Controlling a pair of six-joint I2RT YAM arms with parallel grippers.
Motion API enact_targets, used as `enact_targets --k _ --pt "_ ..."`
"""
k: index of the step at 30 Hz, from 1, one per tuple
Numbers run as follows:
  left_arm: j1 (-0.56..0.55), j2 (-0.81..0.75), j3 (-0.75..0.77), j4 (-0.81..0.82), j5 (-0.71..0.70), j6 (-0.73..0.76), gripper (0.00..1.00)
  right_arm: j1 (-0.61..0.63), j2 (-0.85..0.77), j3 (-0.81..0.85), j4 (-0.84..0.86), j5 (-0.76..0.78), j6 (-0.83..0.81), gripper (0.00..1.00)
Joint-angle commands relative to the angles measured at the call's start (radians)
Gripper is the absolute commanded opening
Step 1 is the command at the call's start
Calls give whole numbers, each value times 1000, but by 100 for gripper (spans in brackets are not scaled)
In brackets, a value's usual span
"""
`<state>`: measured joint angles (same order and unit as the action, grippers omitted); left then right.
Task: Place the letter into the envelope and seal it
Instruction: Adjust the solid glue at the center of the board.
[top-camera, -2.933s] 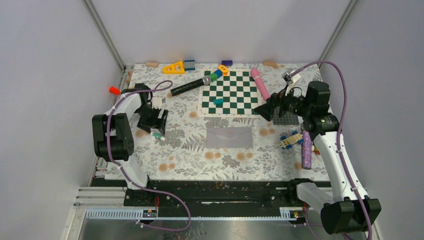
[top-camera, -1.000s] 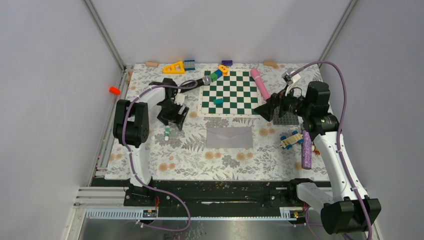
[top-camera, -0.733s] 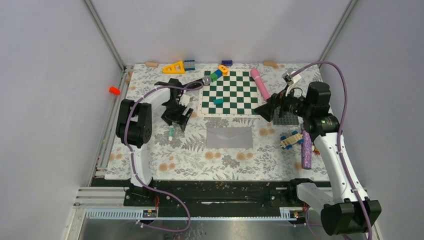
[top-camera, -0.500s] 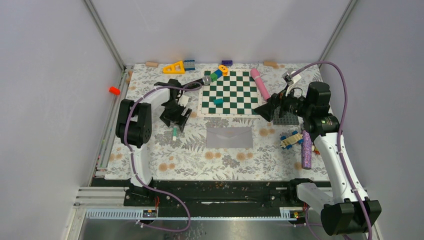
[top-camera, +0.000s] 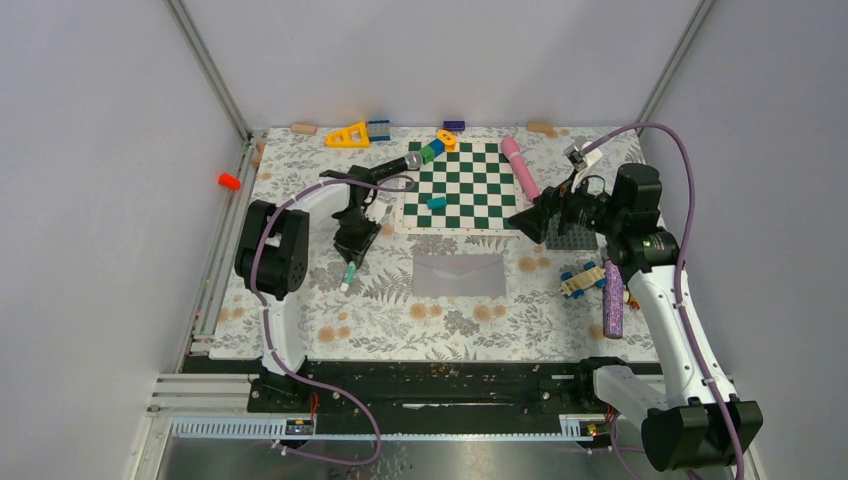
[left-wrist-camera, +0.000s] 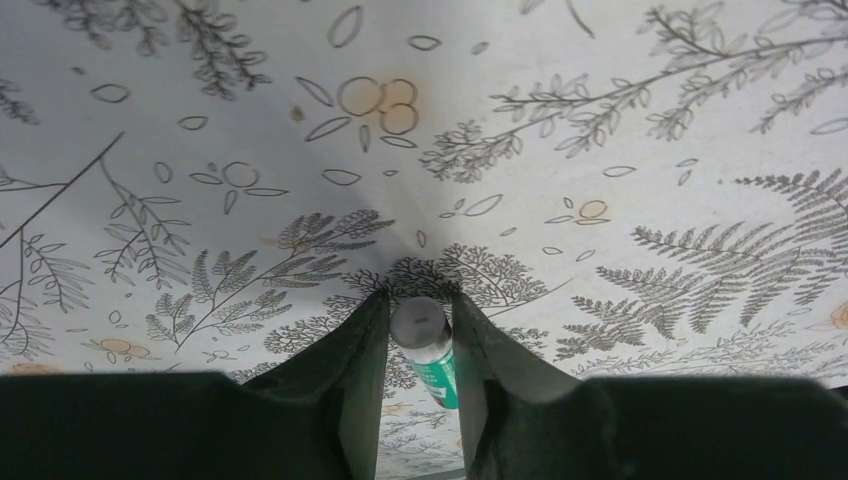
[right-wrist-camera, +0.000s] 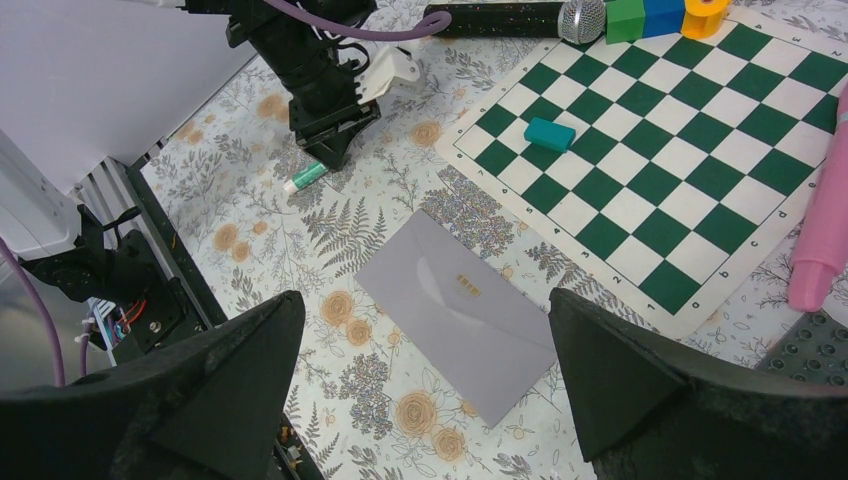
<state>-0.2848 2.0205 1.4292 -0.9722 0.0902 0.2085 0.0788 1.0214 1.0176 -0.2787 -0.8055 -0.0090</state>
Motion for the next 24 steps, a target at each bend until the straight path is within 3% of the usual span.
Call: enact_targets --k 1,5,8,15,24 --pt "-12 -21 -29 22 5 -9 35 9 -24 4 32 -20 3 100" --pt "-11 -49 -30 36 5 -1 62 9 -22 6 34 -24 3 100" --pt "-11 -75 -35 29 5 8 70 9 -24 4 34 -23 3 100" --pt "-11 -122 -96 4 -26 4 66 9 -23 4 34 -24 3 100" --pt "-11 -153 -167 1 -21 15 49 10 -23 5 34 -27 3 100"
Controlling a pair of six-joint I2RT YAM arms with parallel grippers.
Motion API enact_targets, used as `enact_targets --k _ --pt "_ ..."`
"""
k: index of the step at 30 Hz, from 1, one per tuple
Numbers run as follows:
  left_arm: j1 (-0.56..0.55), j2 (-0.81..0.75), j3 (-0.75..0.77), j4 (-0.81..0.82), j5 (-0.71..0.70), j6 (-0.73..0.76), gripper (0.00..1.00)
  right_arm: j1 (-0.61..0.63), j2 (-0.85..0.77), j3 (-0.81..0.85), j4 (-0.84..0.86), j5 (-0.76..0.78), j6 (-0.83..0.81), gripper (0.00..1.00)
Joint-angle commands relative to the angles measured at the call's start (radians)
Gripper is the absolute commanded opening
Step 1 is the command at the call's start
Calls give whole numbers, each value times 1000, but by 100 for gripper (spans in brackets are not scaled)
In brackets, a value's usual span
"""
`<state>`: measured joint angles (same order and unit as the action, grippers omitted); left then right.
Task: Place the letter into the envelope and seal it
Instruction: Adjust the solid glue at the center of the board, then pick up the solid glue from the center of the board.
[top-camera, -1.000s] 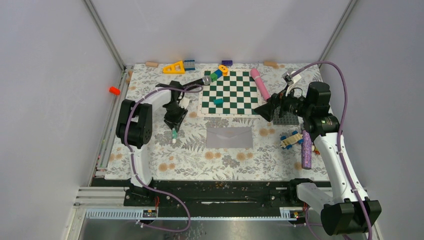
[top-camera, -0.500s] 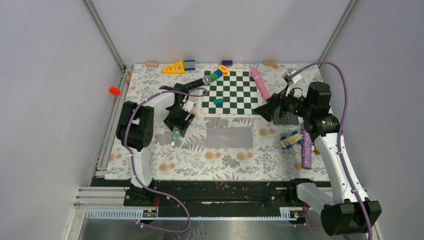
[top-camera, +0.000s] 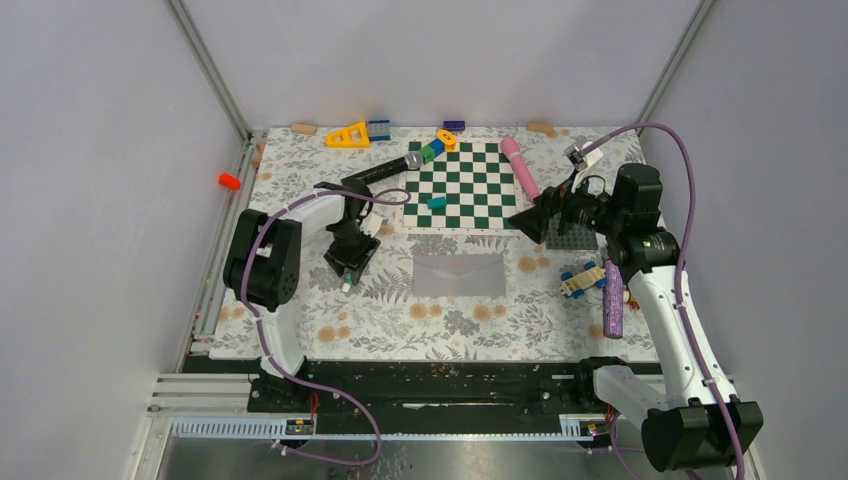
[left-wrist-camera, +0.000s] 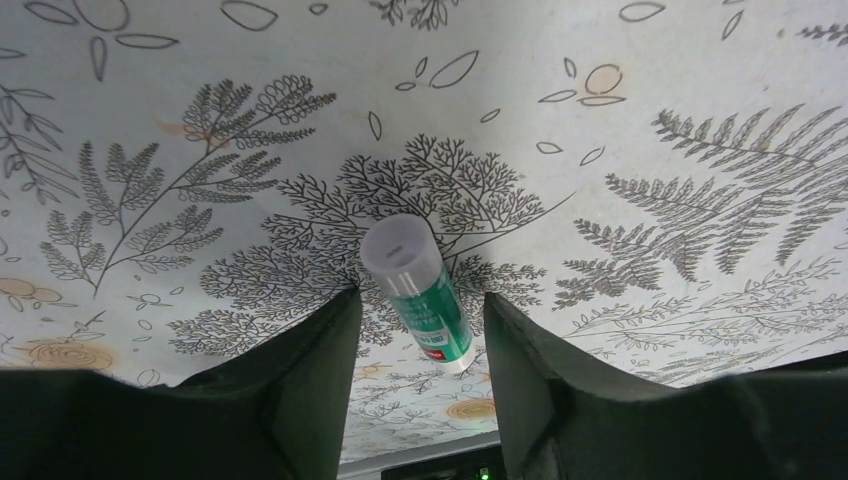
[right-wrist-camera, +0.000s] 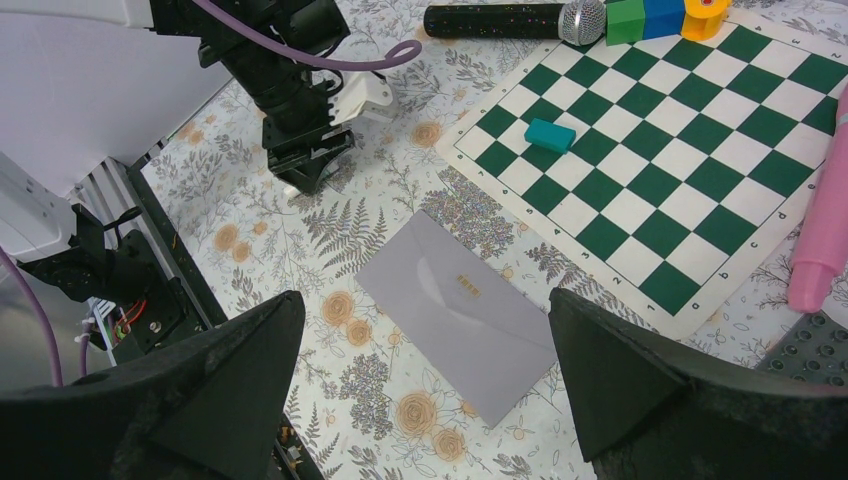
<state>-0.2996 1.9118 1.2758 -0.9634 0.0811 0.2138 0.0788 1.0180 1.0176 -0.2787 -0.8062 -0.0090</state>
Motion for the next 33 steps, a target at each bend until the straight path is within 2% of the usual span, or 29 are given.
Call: enact_targets --k 1,5,9,11,15,19,22,24,28,33 --pt "4 -43 -17 -8 -10 10 47 9 -19 4 33 -27 3 99" --pt "4 -38 -30 -6 -2 13 38 9 -23 4 33 -26 3 100" --pt "4 -37 -29 -4 15 19 17 10 -22 4 32 -24 3 100" --pt "4 -45 -17 -1 48 27 10 9 -24 4 33 -18 3 100" --pt "4 -104 57 32 199 65 1 3 4 40 -4 -60 45 100" --pt "-21 -163 173 55 415 141 0 -1 64 76 -13 -179 98 100" --pt "-92 -176 276 44 502 195 1 0 121 94 -2 -311 117 100" --pt "-158 -185 327 44 509 220 2 1 169 111 5 -355 155 100" --pt "-291 -207 379 71 460 237 3 2 255 114 15 -335 253 100" --pt "-430 -218 391 107 382 235 4 18 326 24 216 -325 497 97"
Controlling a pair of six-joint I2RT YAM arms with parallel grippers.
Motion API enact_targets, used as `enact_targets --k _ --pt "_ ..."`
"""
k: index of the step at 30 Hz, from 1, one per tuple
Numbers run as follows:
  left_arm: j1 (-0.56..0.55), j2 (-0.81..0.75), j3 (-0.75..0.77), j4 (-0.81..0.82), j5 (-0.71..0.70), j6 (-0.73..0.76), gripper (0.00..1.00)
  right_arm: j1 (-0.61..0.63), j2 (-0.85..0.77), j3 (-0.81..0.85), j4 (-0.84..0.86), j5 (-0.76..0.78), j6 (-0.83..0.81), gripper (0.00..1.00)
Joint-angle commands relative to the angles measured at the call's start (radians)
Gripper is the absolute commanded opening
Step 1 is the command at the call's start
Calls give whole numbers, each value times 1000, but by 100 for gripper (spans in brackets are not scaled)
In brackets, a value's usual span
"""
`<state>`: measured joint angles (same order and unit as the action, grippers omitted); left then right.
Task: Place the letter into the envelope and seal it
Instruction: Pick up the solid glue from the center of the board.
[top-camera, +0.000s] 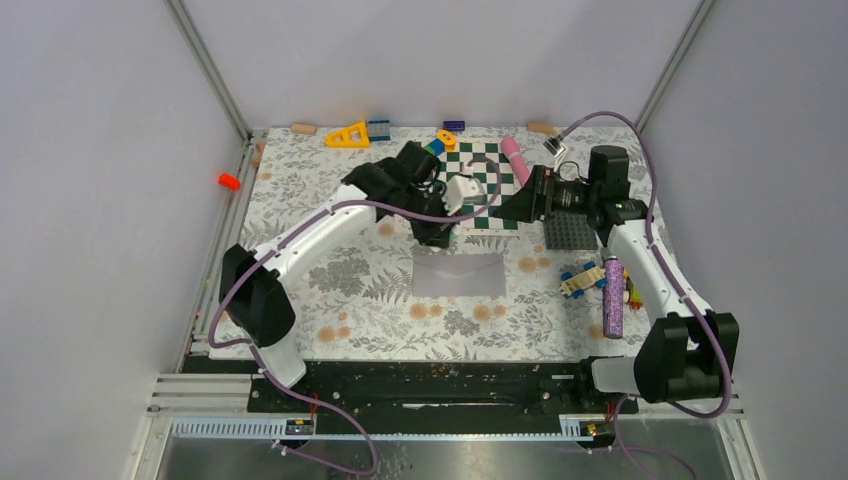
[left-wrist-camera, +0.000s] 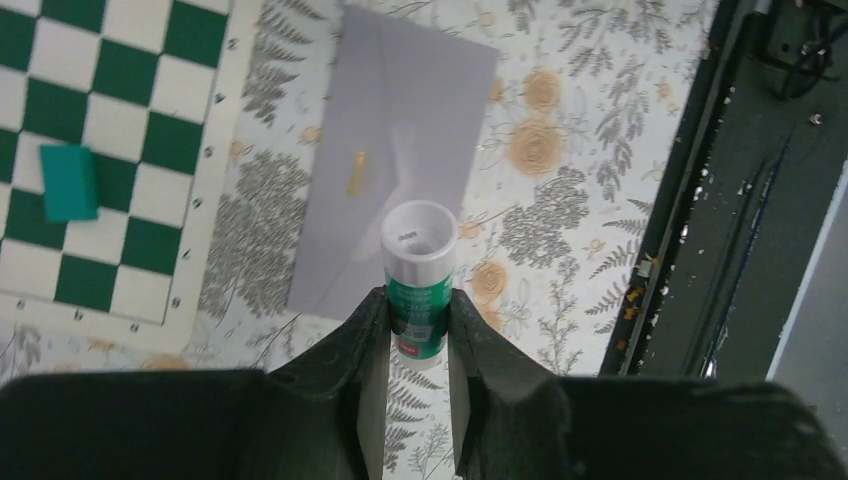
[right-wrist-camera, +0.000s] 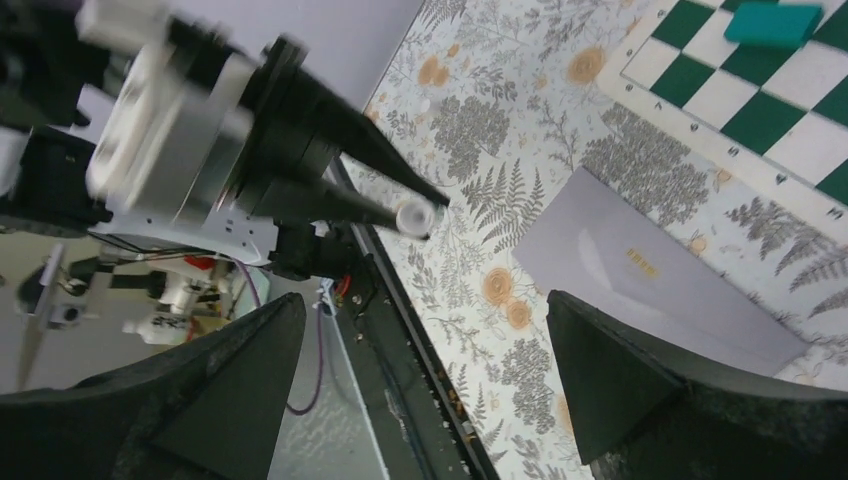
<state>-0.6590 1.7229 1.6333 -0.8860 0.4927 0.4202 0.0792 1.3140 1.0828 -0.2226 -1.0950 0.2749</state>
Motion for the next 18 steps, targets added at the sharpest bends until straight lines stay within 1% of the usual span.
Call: enact_targets --k 1,3,8,10,12,18 --pt "-88 -29 32 32 -37 29 4 28 37 -54 183 -34 235 96" --pt "-115 -32 19 55 -56 10 3 56 51 -71 190 -19 249 92" --pt "-147 -51 -8 96 -63 -21 2 135 56 -102 167 33 232 86" --pt "-153 -57 -21 113 -74 -29 2 153 61 -102 163 42 233 78" --pt "-157 -58 -28 121 -86 -33 2 163 67 -92 139 43 226 73" --pt "-158 -45 -30 127 -106 -42 2 203 75 -82 30 94 142 71"
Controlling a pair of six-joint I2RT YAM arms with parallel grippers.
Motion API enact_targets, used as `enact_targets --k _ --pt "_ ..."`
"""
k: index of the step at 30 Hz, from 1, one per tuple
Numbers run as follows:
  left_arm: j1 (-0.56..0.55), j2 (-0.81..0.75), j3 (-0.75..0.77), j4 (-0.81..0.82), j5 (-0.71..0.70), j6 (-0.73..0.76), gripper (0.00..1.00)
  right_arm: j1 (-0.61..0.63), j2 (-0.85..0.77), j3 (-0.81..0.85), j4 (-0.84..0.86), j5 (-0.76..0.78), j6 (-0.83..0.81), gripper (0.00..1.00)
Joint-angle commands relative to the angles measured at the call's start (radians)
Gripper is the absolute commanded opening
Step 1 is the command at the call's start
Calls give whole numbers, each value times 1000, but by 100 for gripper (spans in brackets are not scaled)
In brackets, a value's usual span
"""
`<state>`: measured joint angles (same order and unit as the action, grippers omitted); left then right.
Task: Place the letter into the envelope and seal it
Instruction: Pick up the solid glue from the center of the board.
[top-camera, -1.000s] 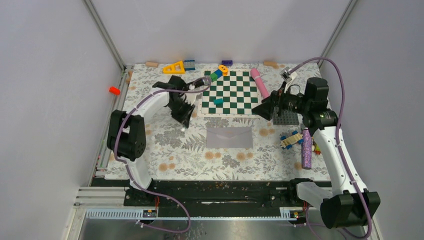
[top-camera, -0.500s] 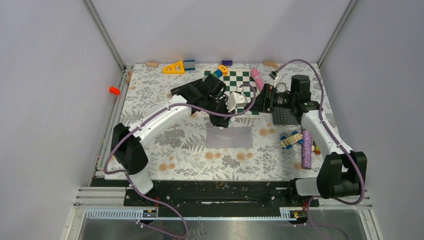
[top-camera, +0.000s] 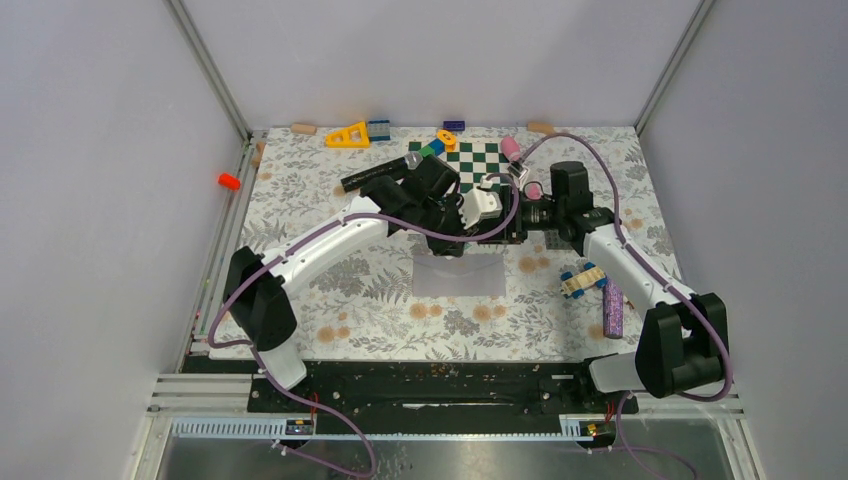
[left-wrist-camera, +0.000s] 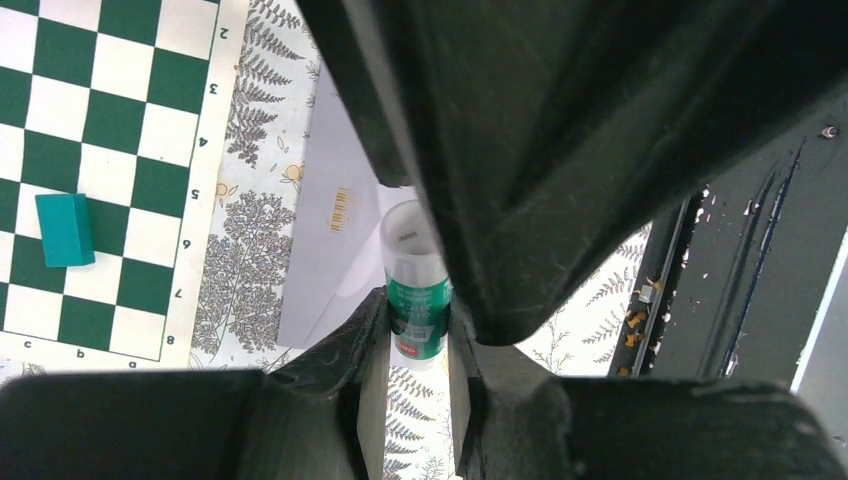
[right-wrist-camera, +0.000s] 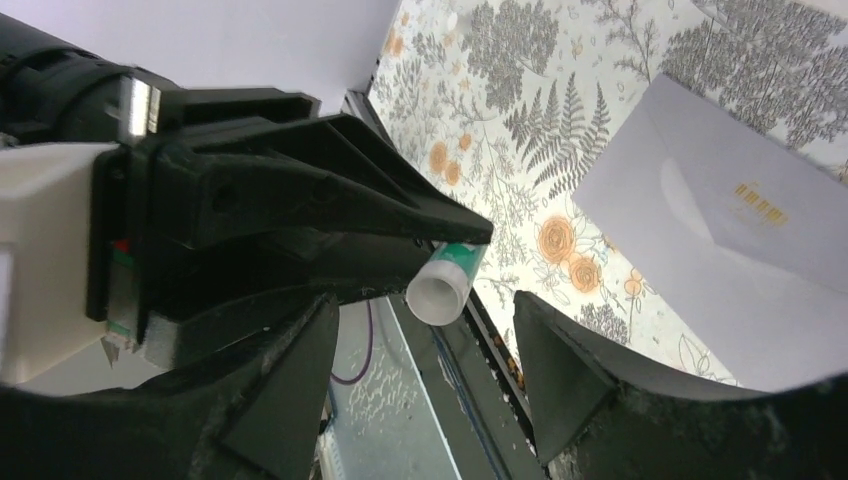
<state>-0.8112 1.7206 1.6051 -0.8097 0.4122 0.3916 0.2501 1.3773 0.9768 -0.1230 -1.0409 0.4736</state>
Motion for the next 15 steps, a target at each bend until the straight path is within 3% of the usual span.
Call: enact_targets --k 1,10,15 --pt "-6 -44 -1 52 -24 -15 2 38 15 28 -86 48 -69 71" --pt "-22 -47 -12 52 -19 -10 2 46 45 55 -113 90 -95 61" --pt "-36 -44 -19 50 -35 0 2 48 48 57 -112 98 -98 61"
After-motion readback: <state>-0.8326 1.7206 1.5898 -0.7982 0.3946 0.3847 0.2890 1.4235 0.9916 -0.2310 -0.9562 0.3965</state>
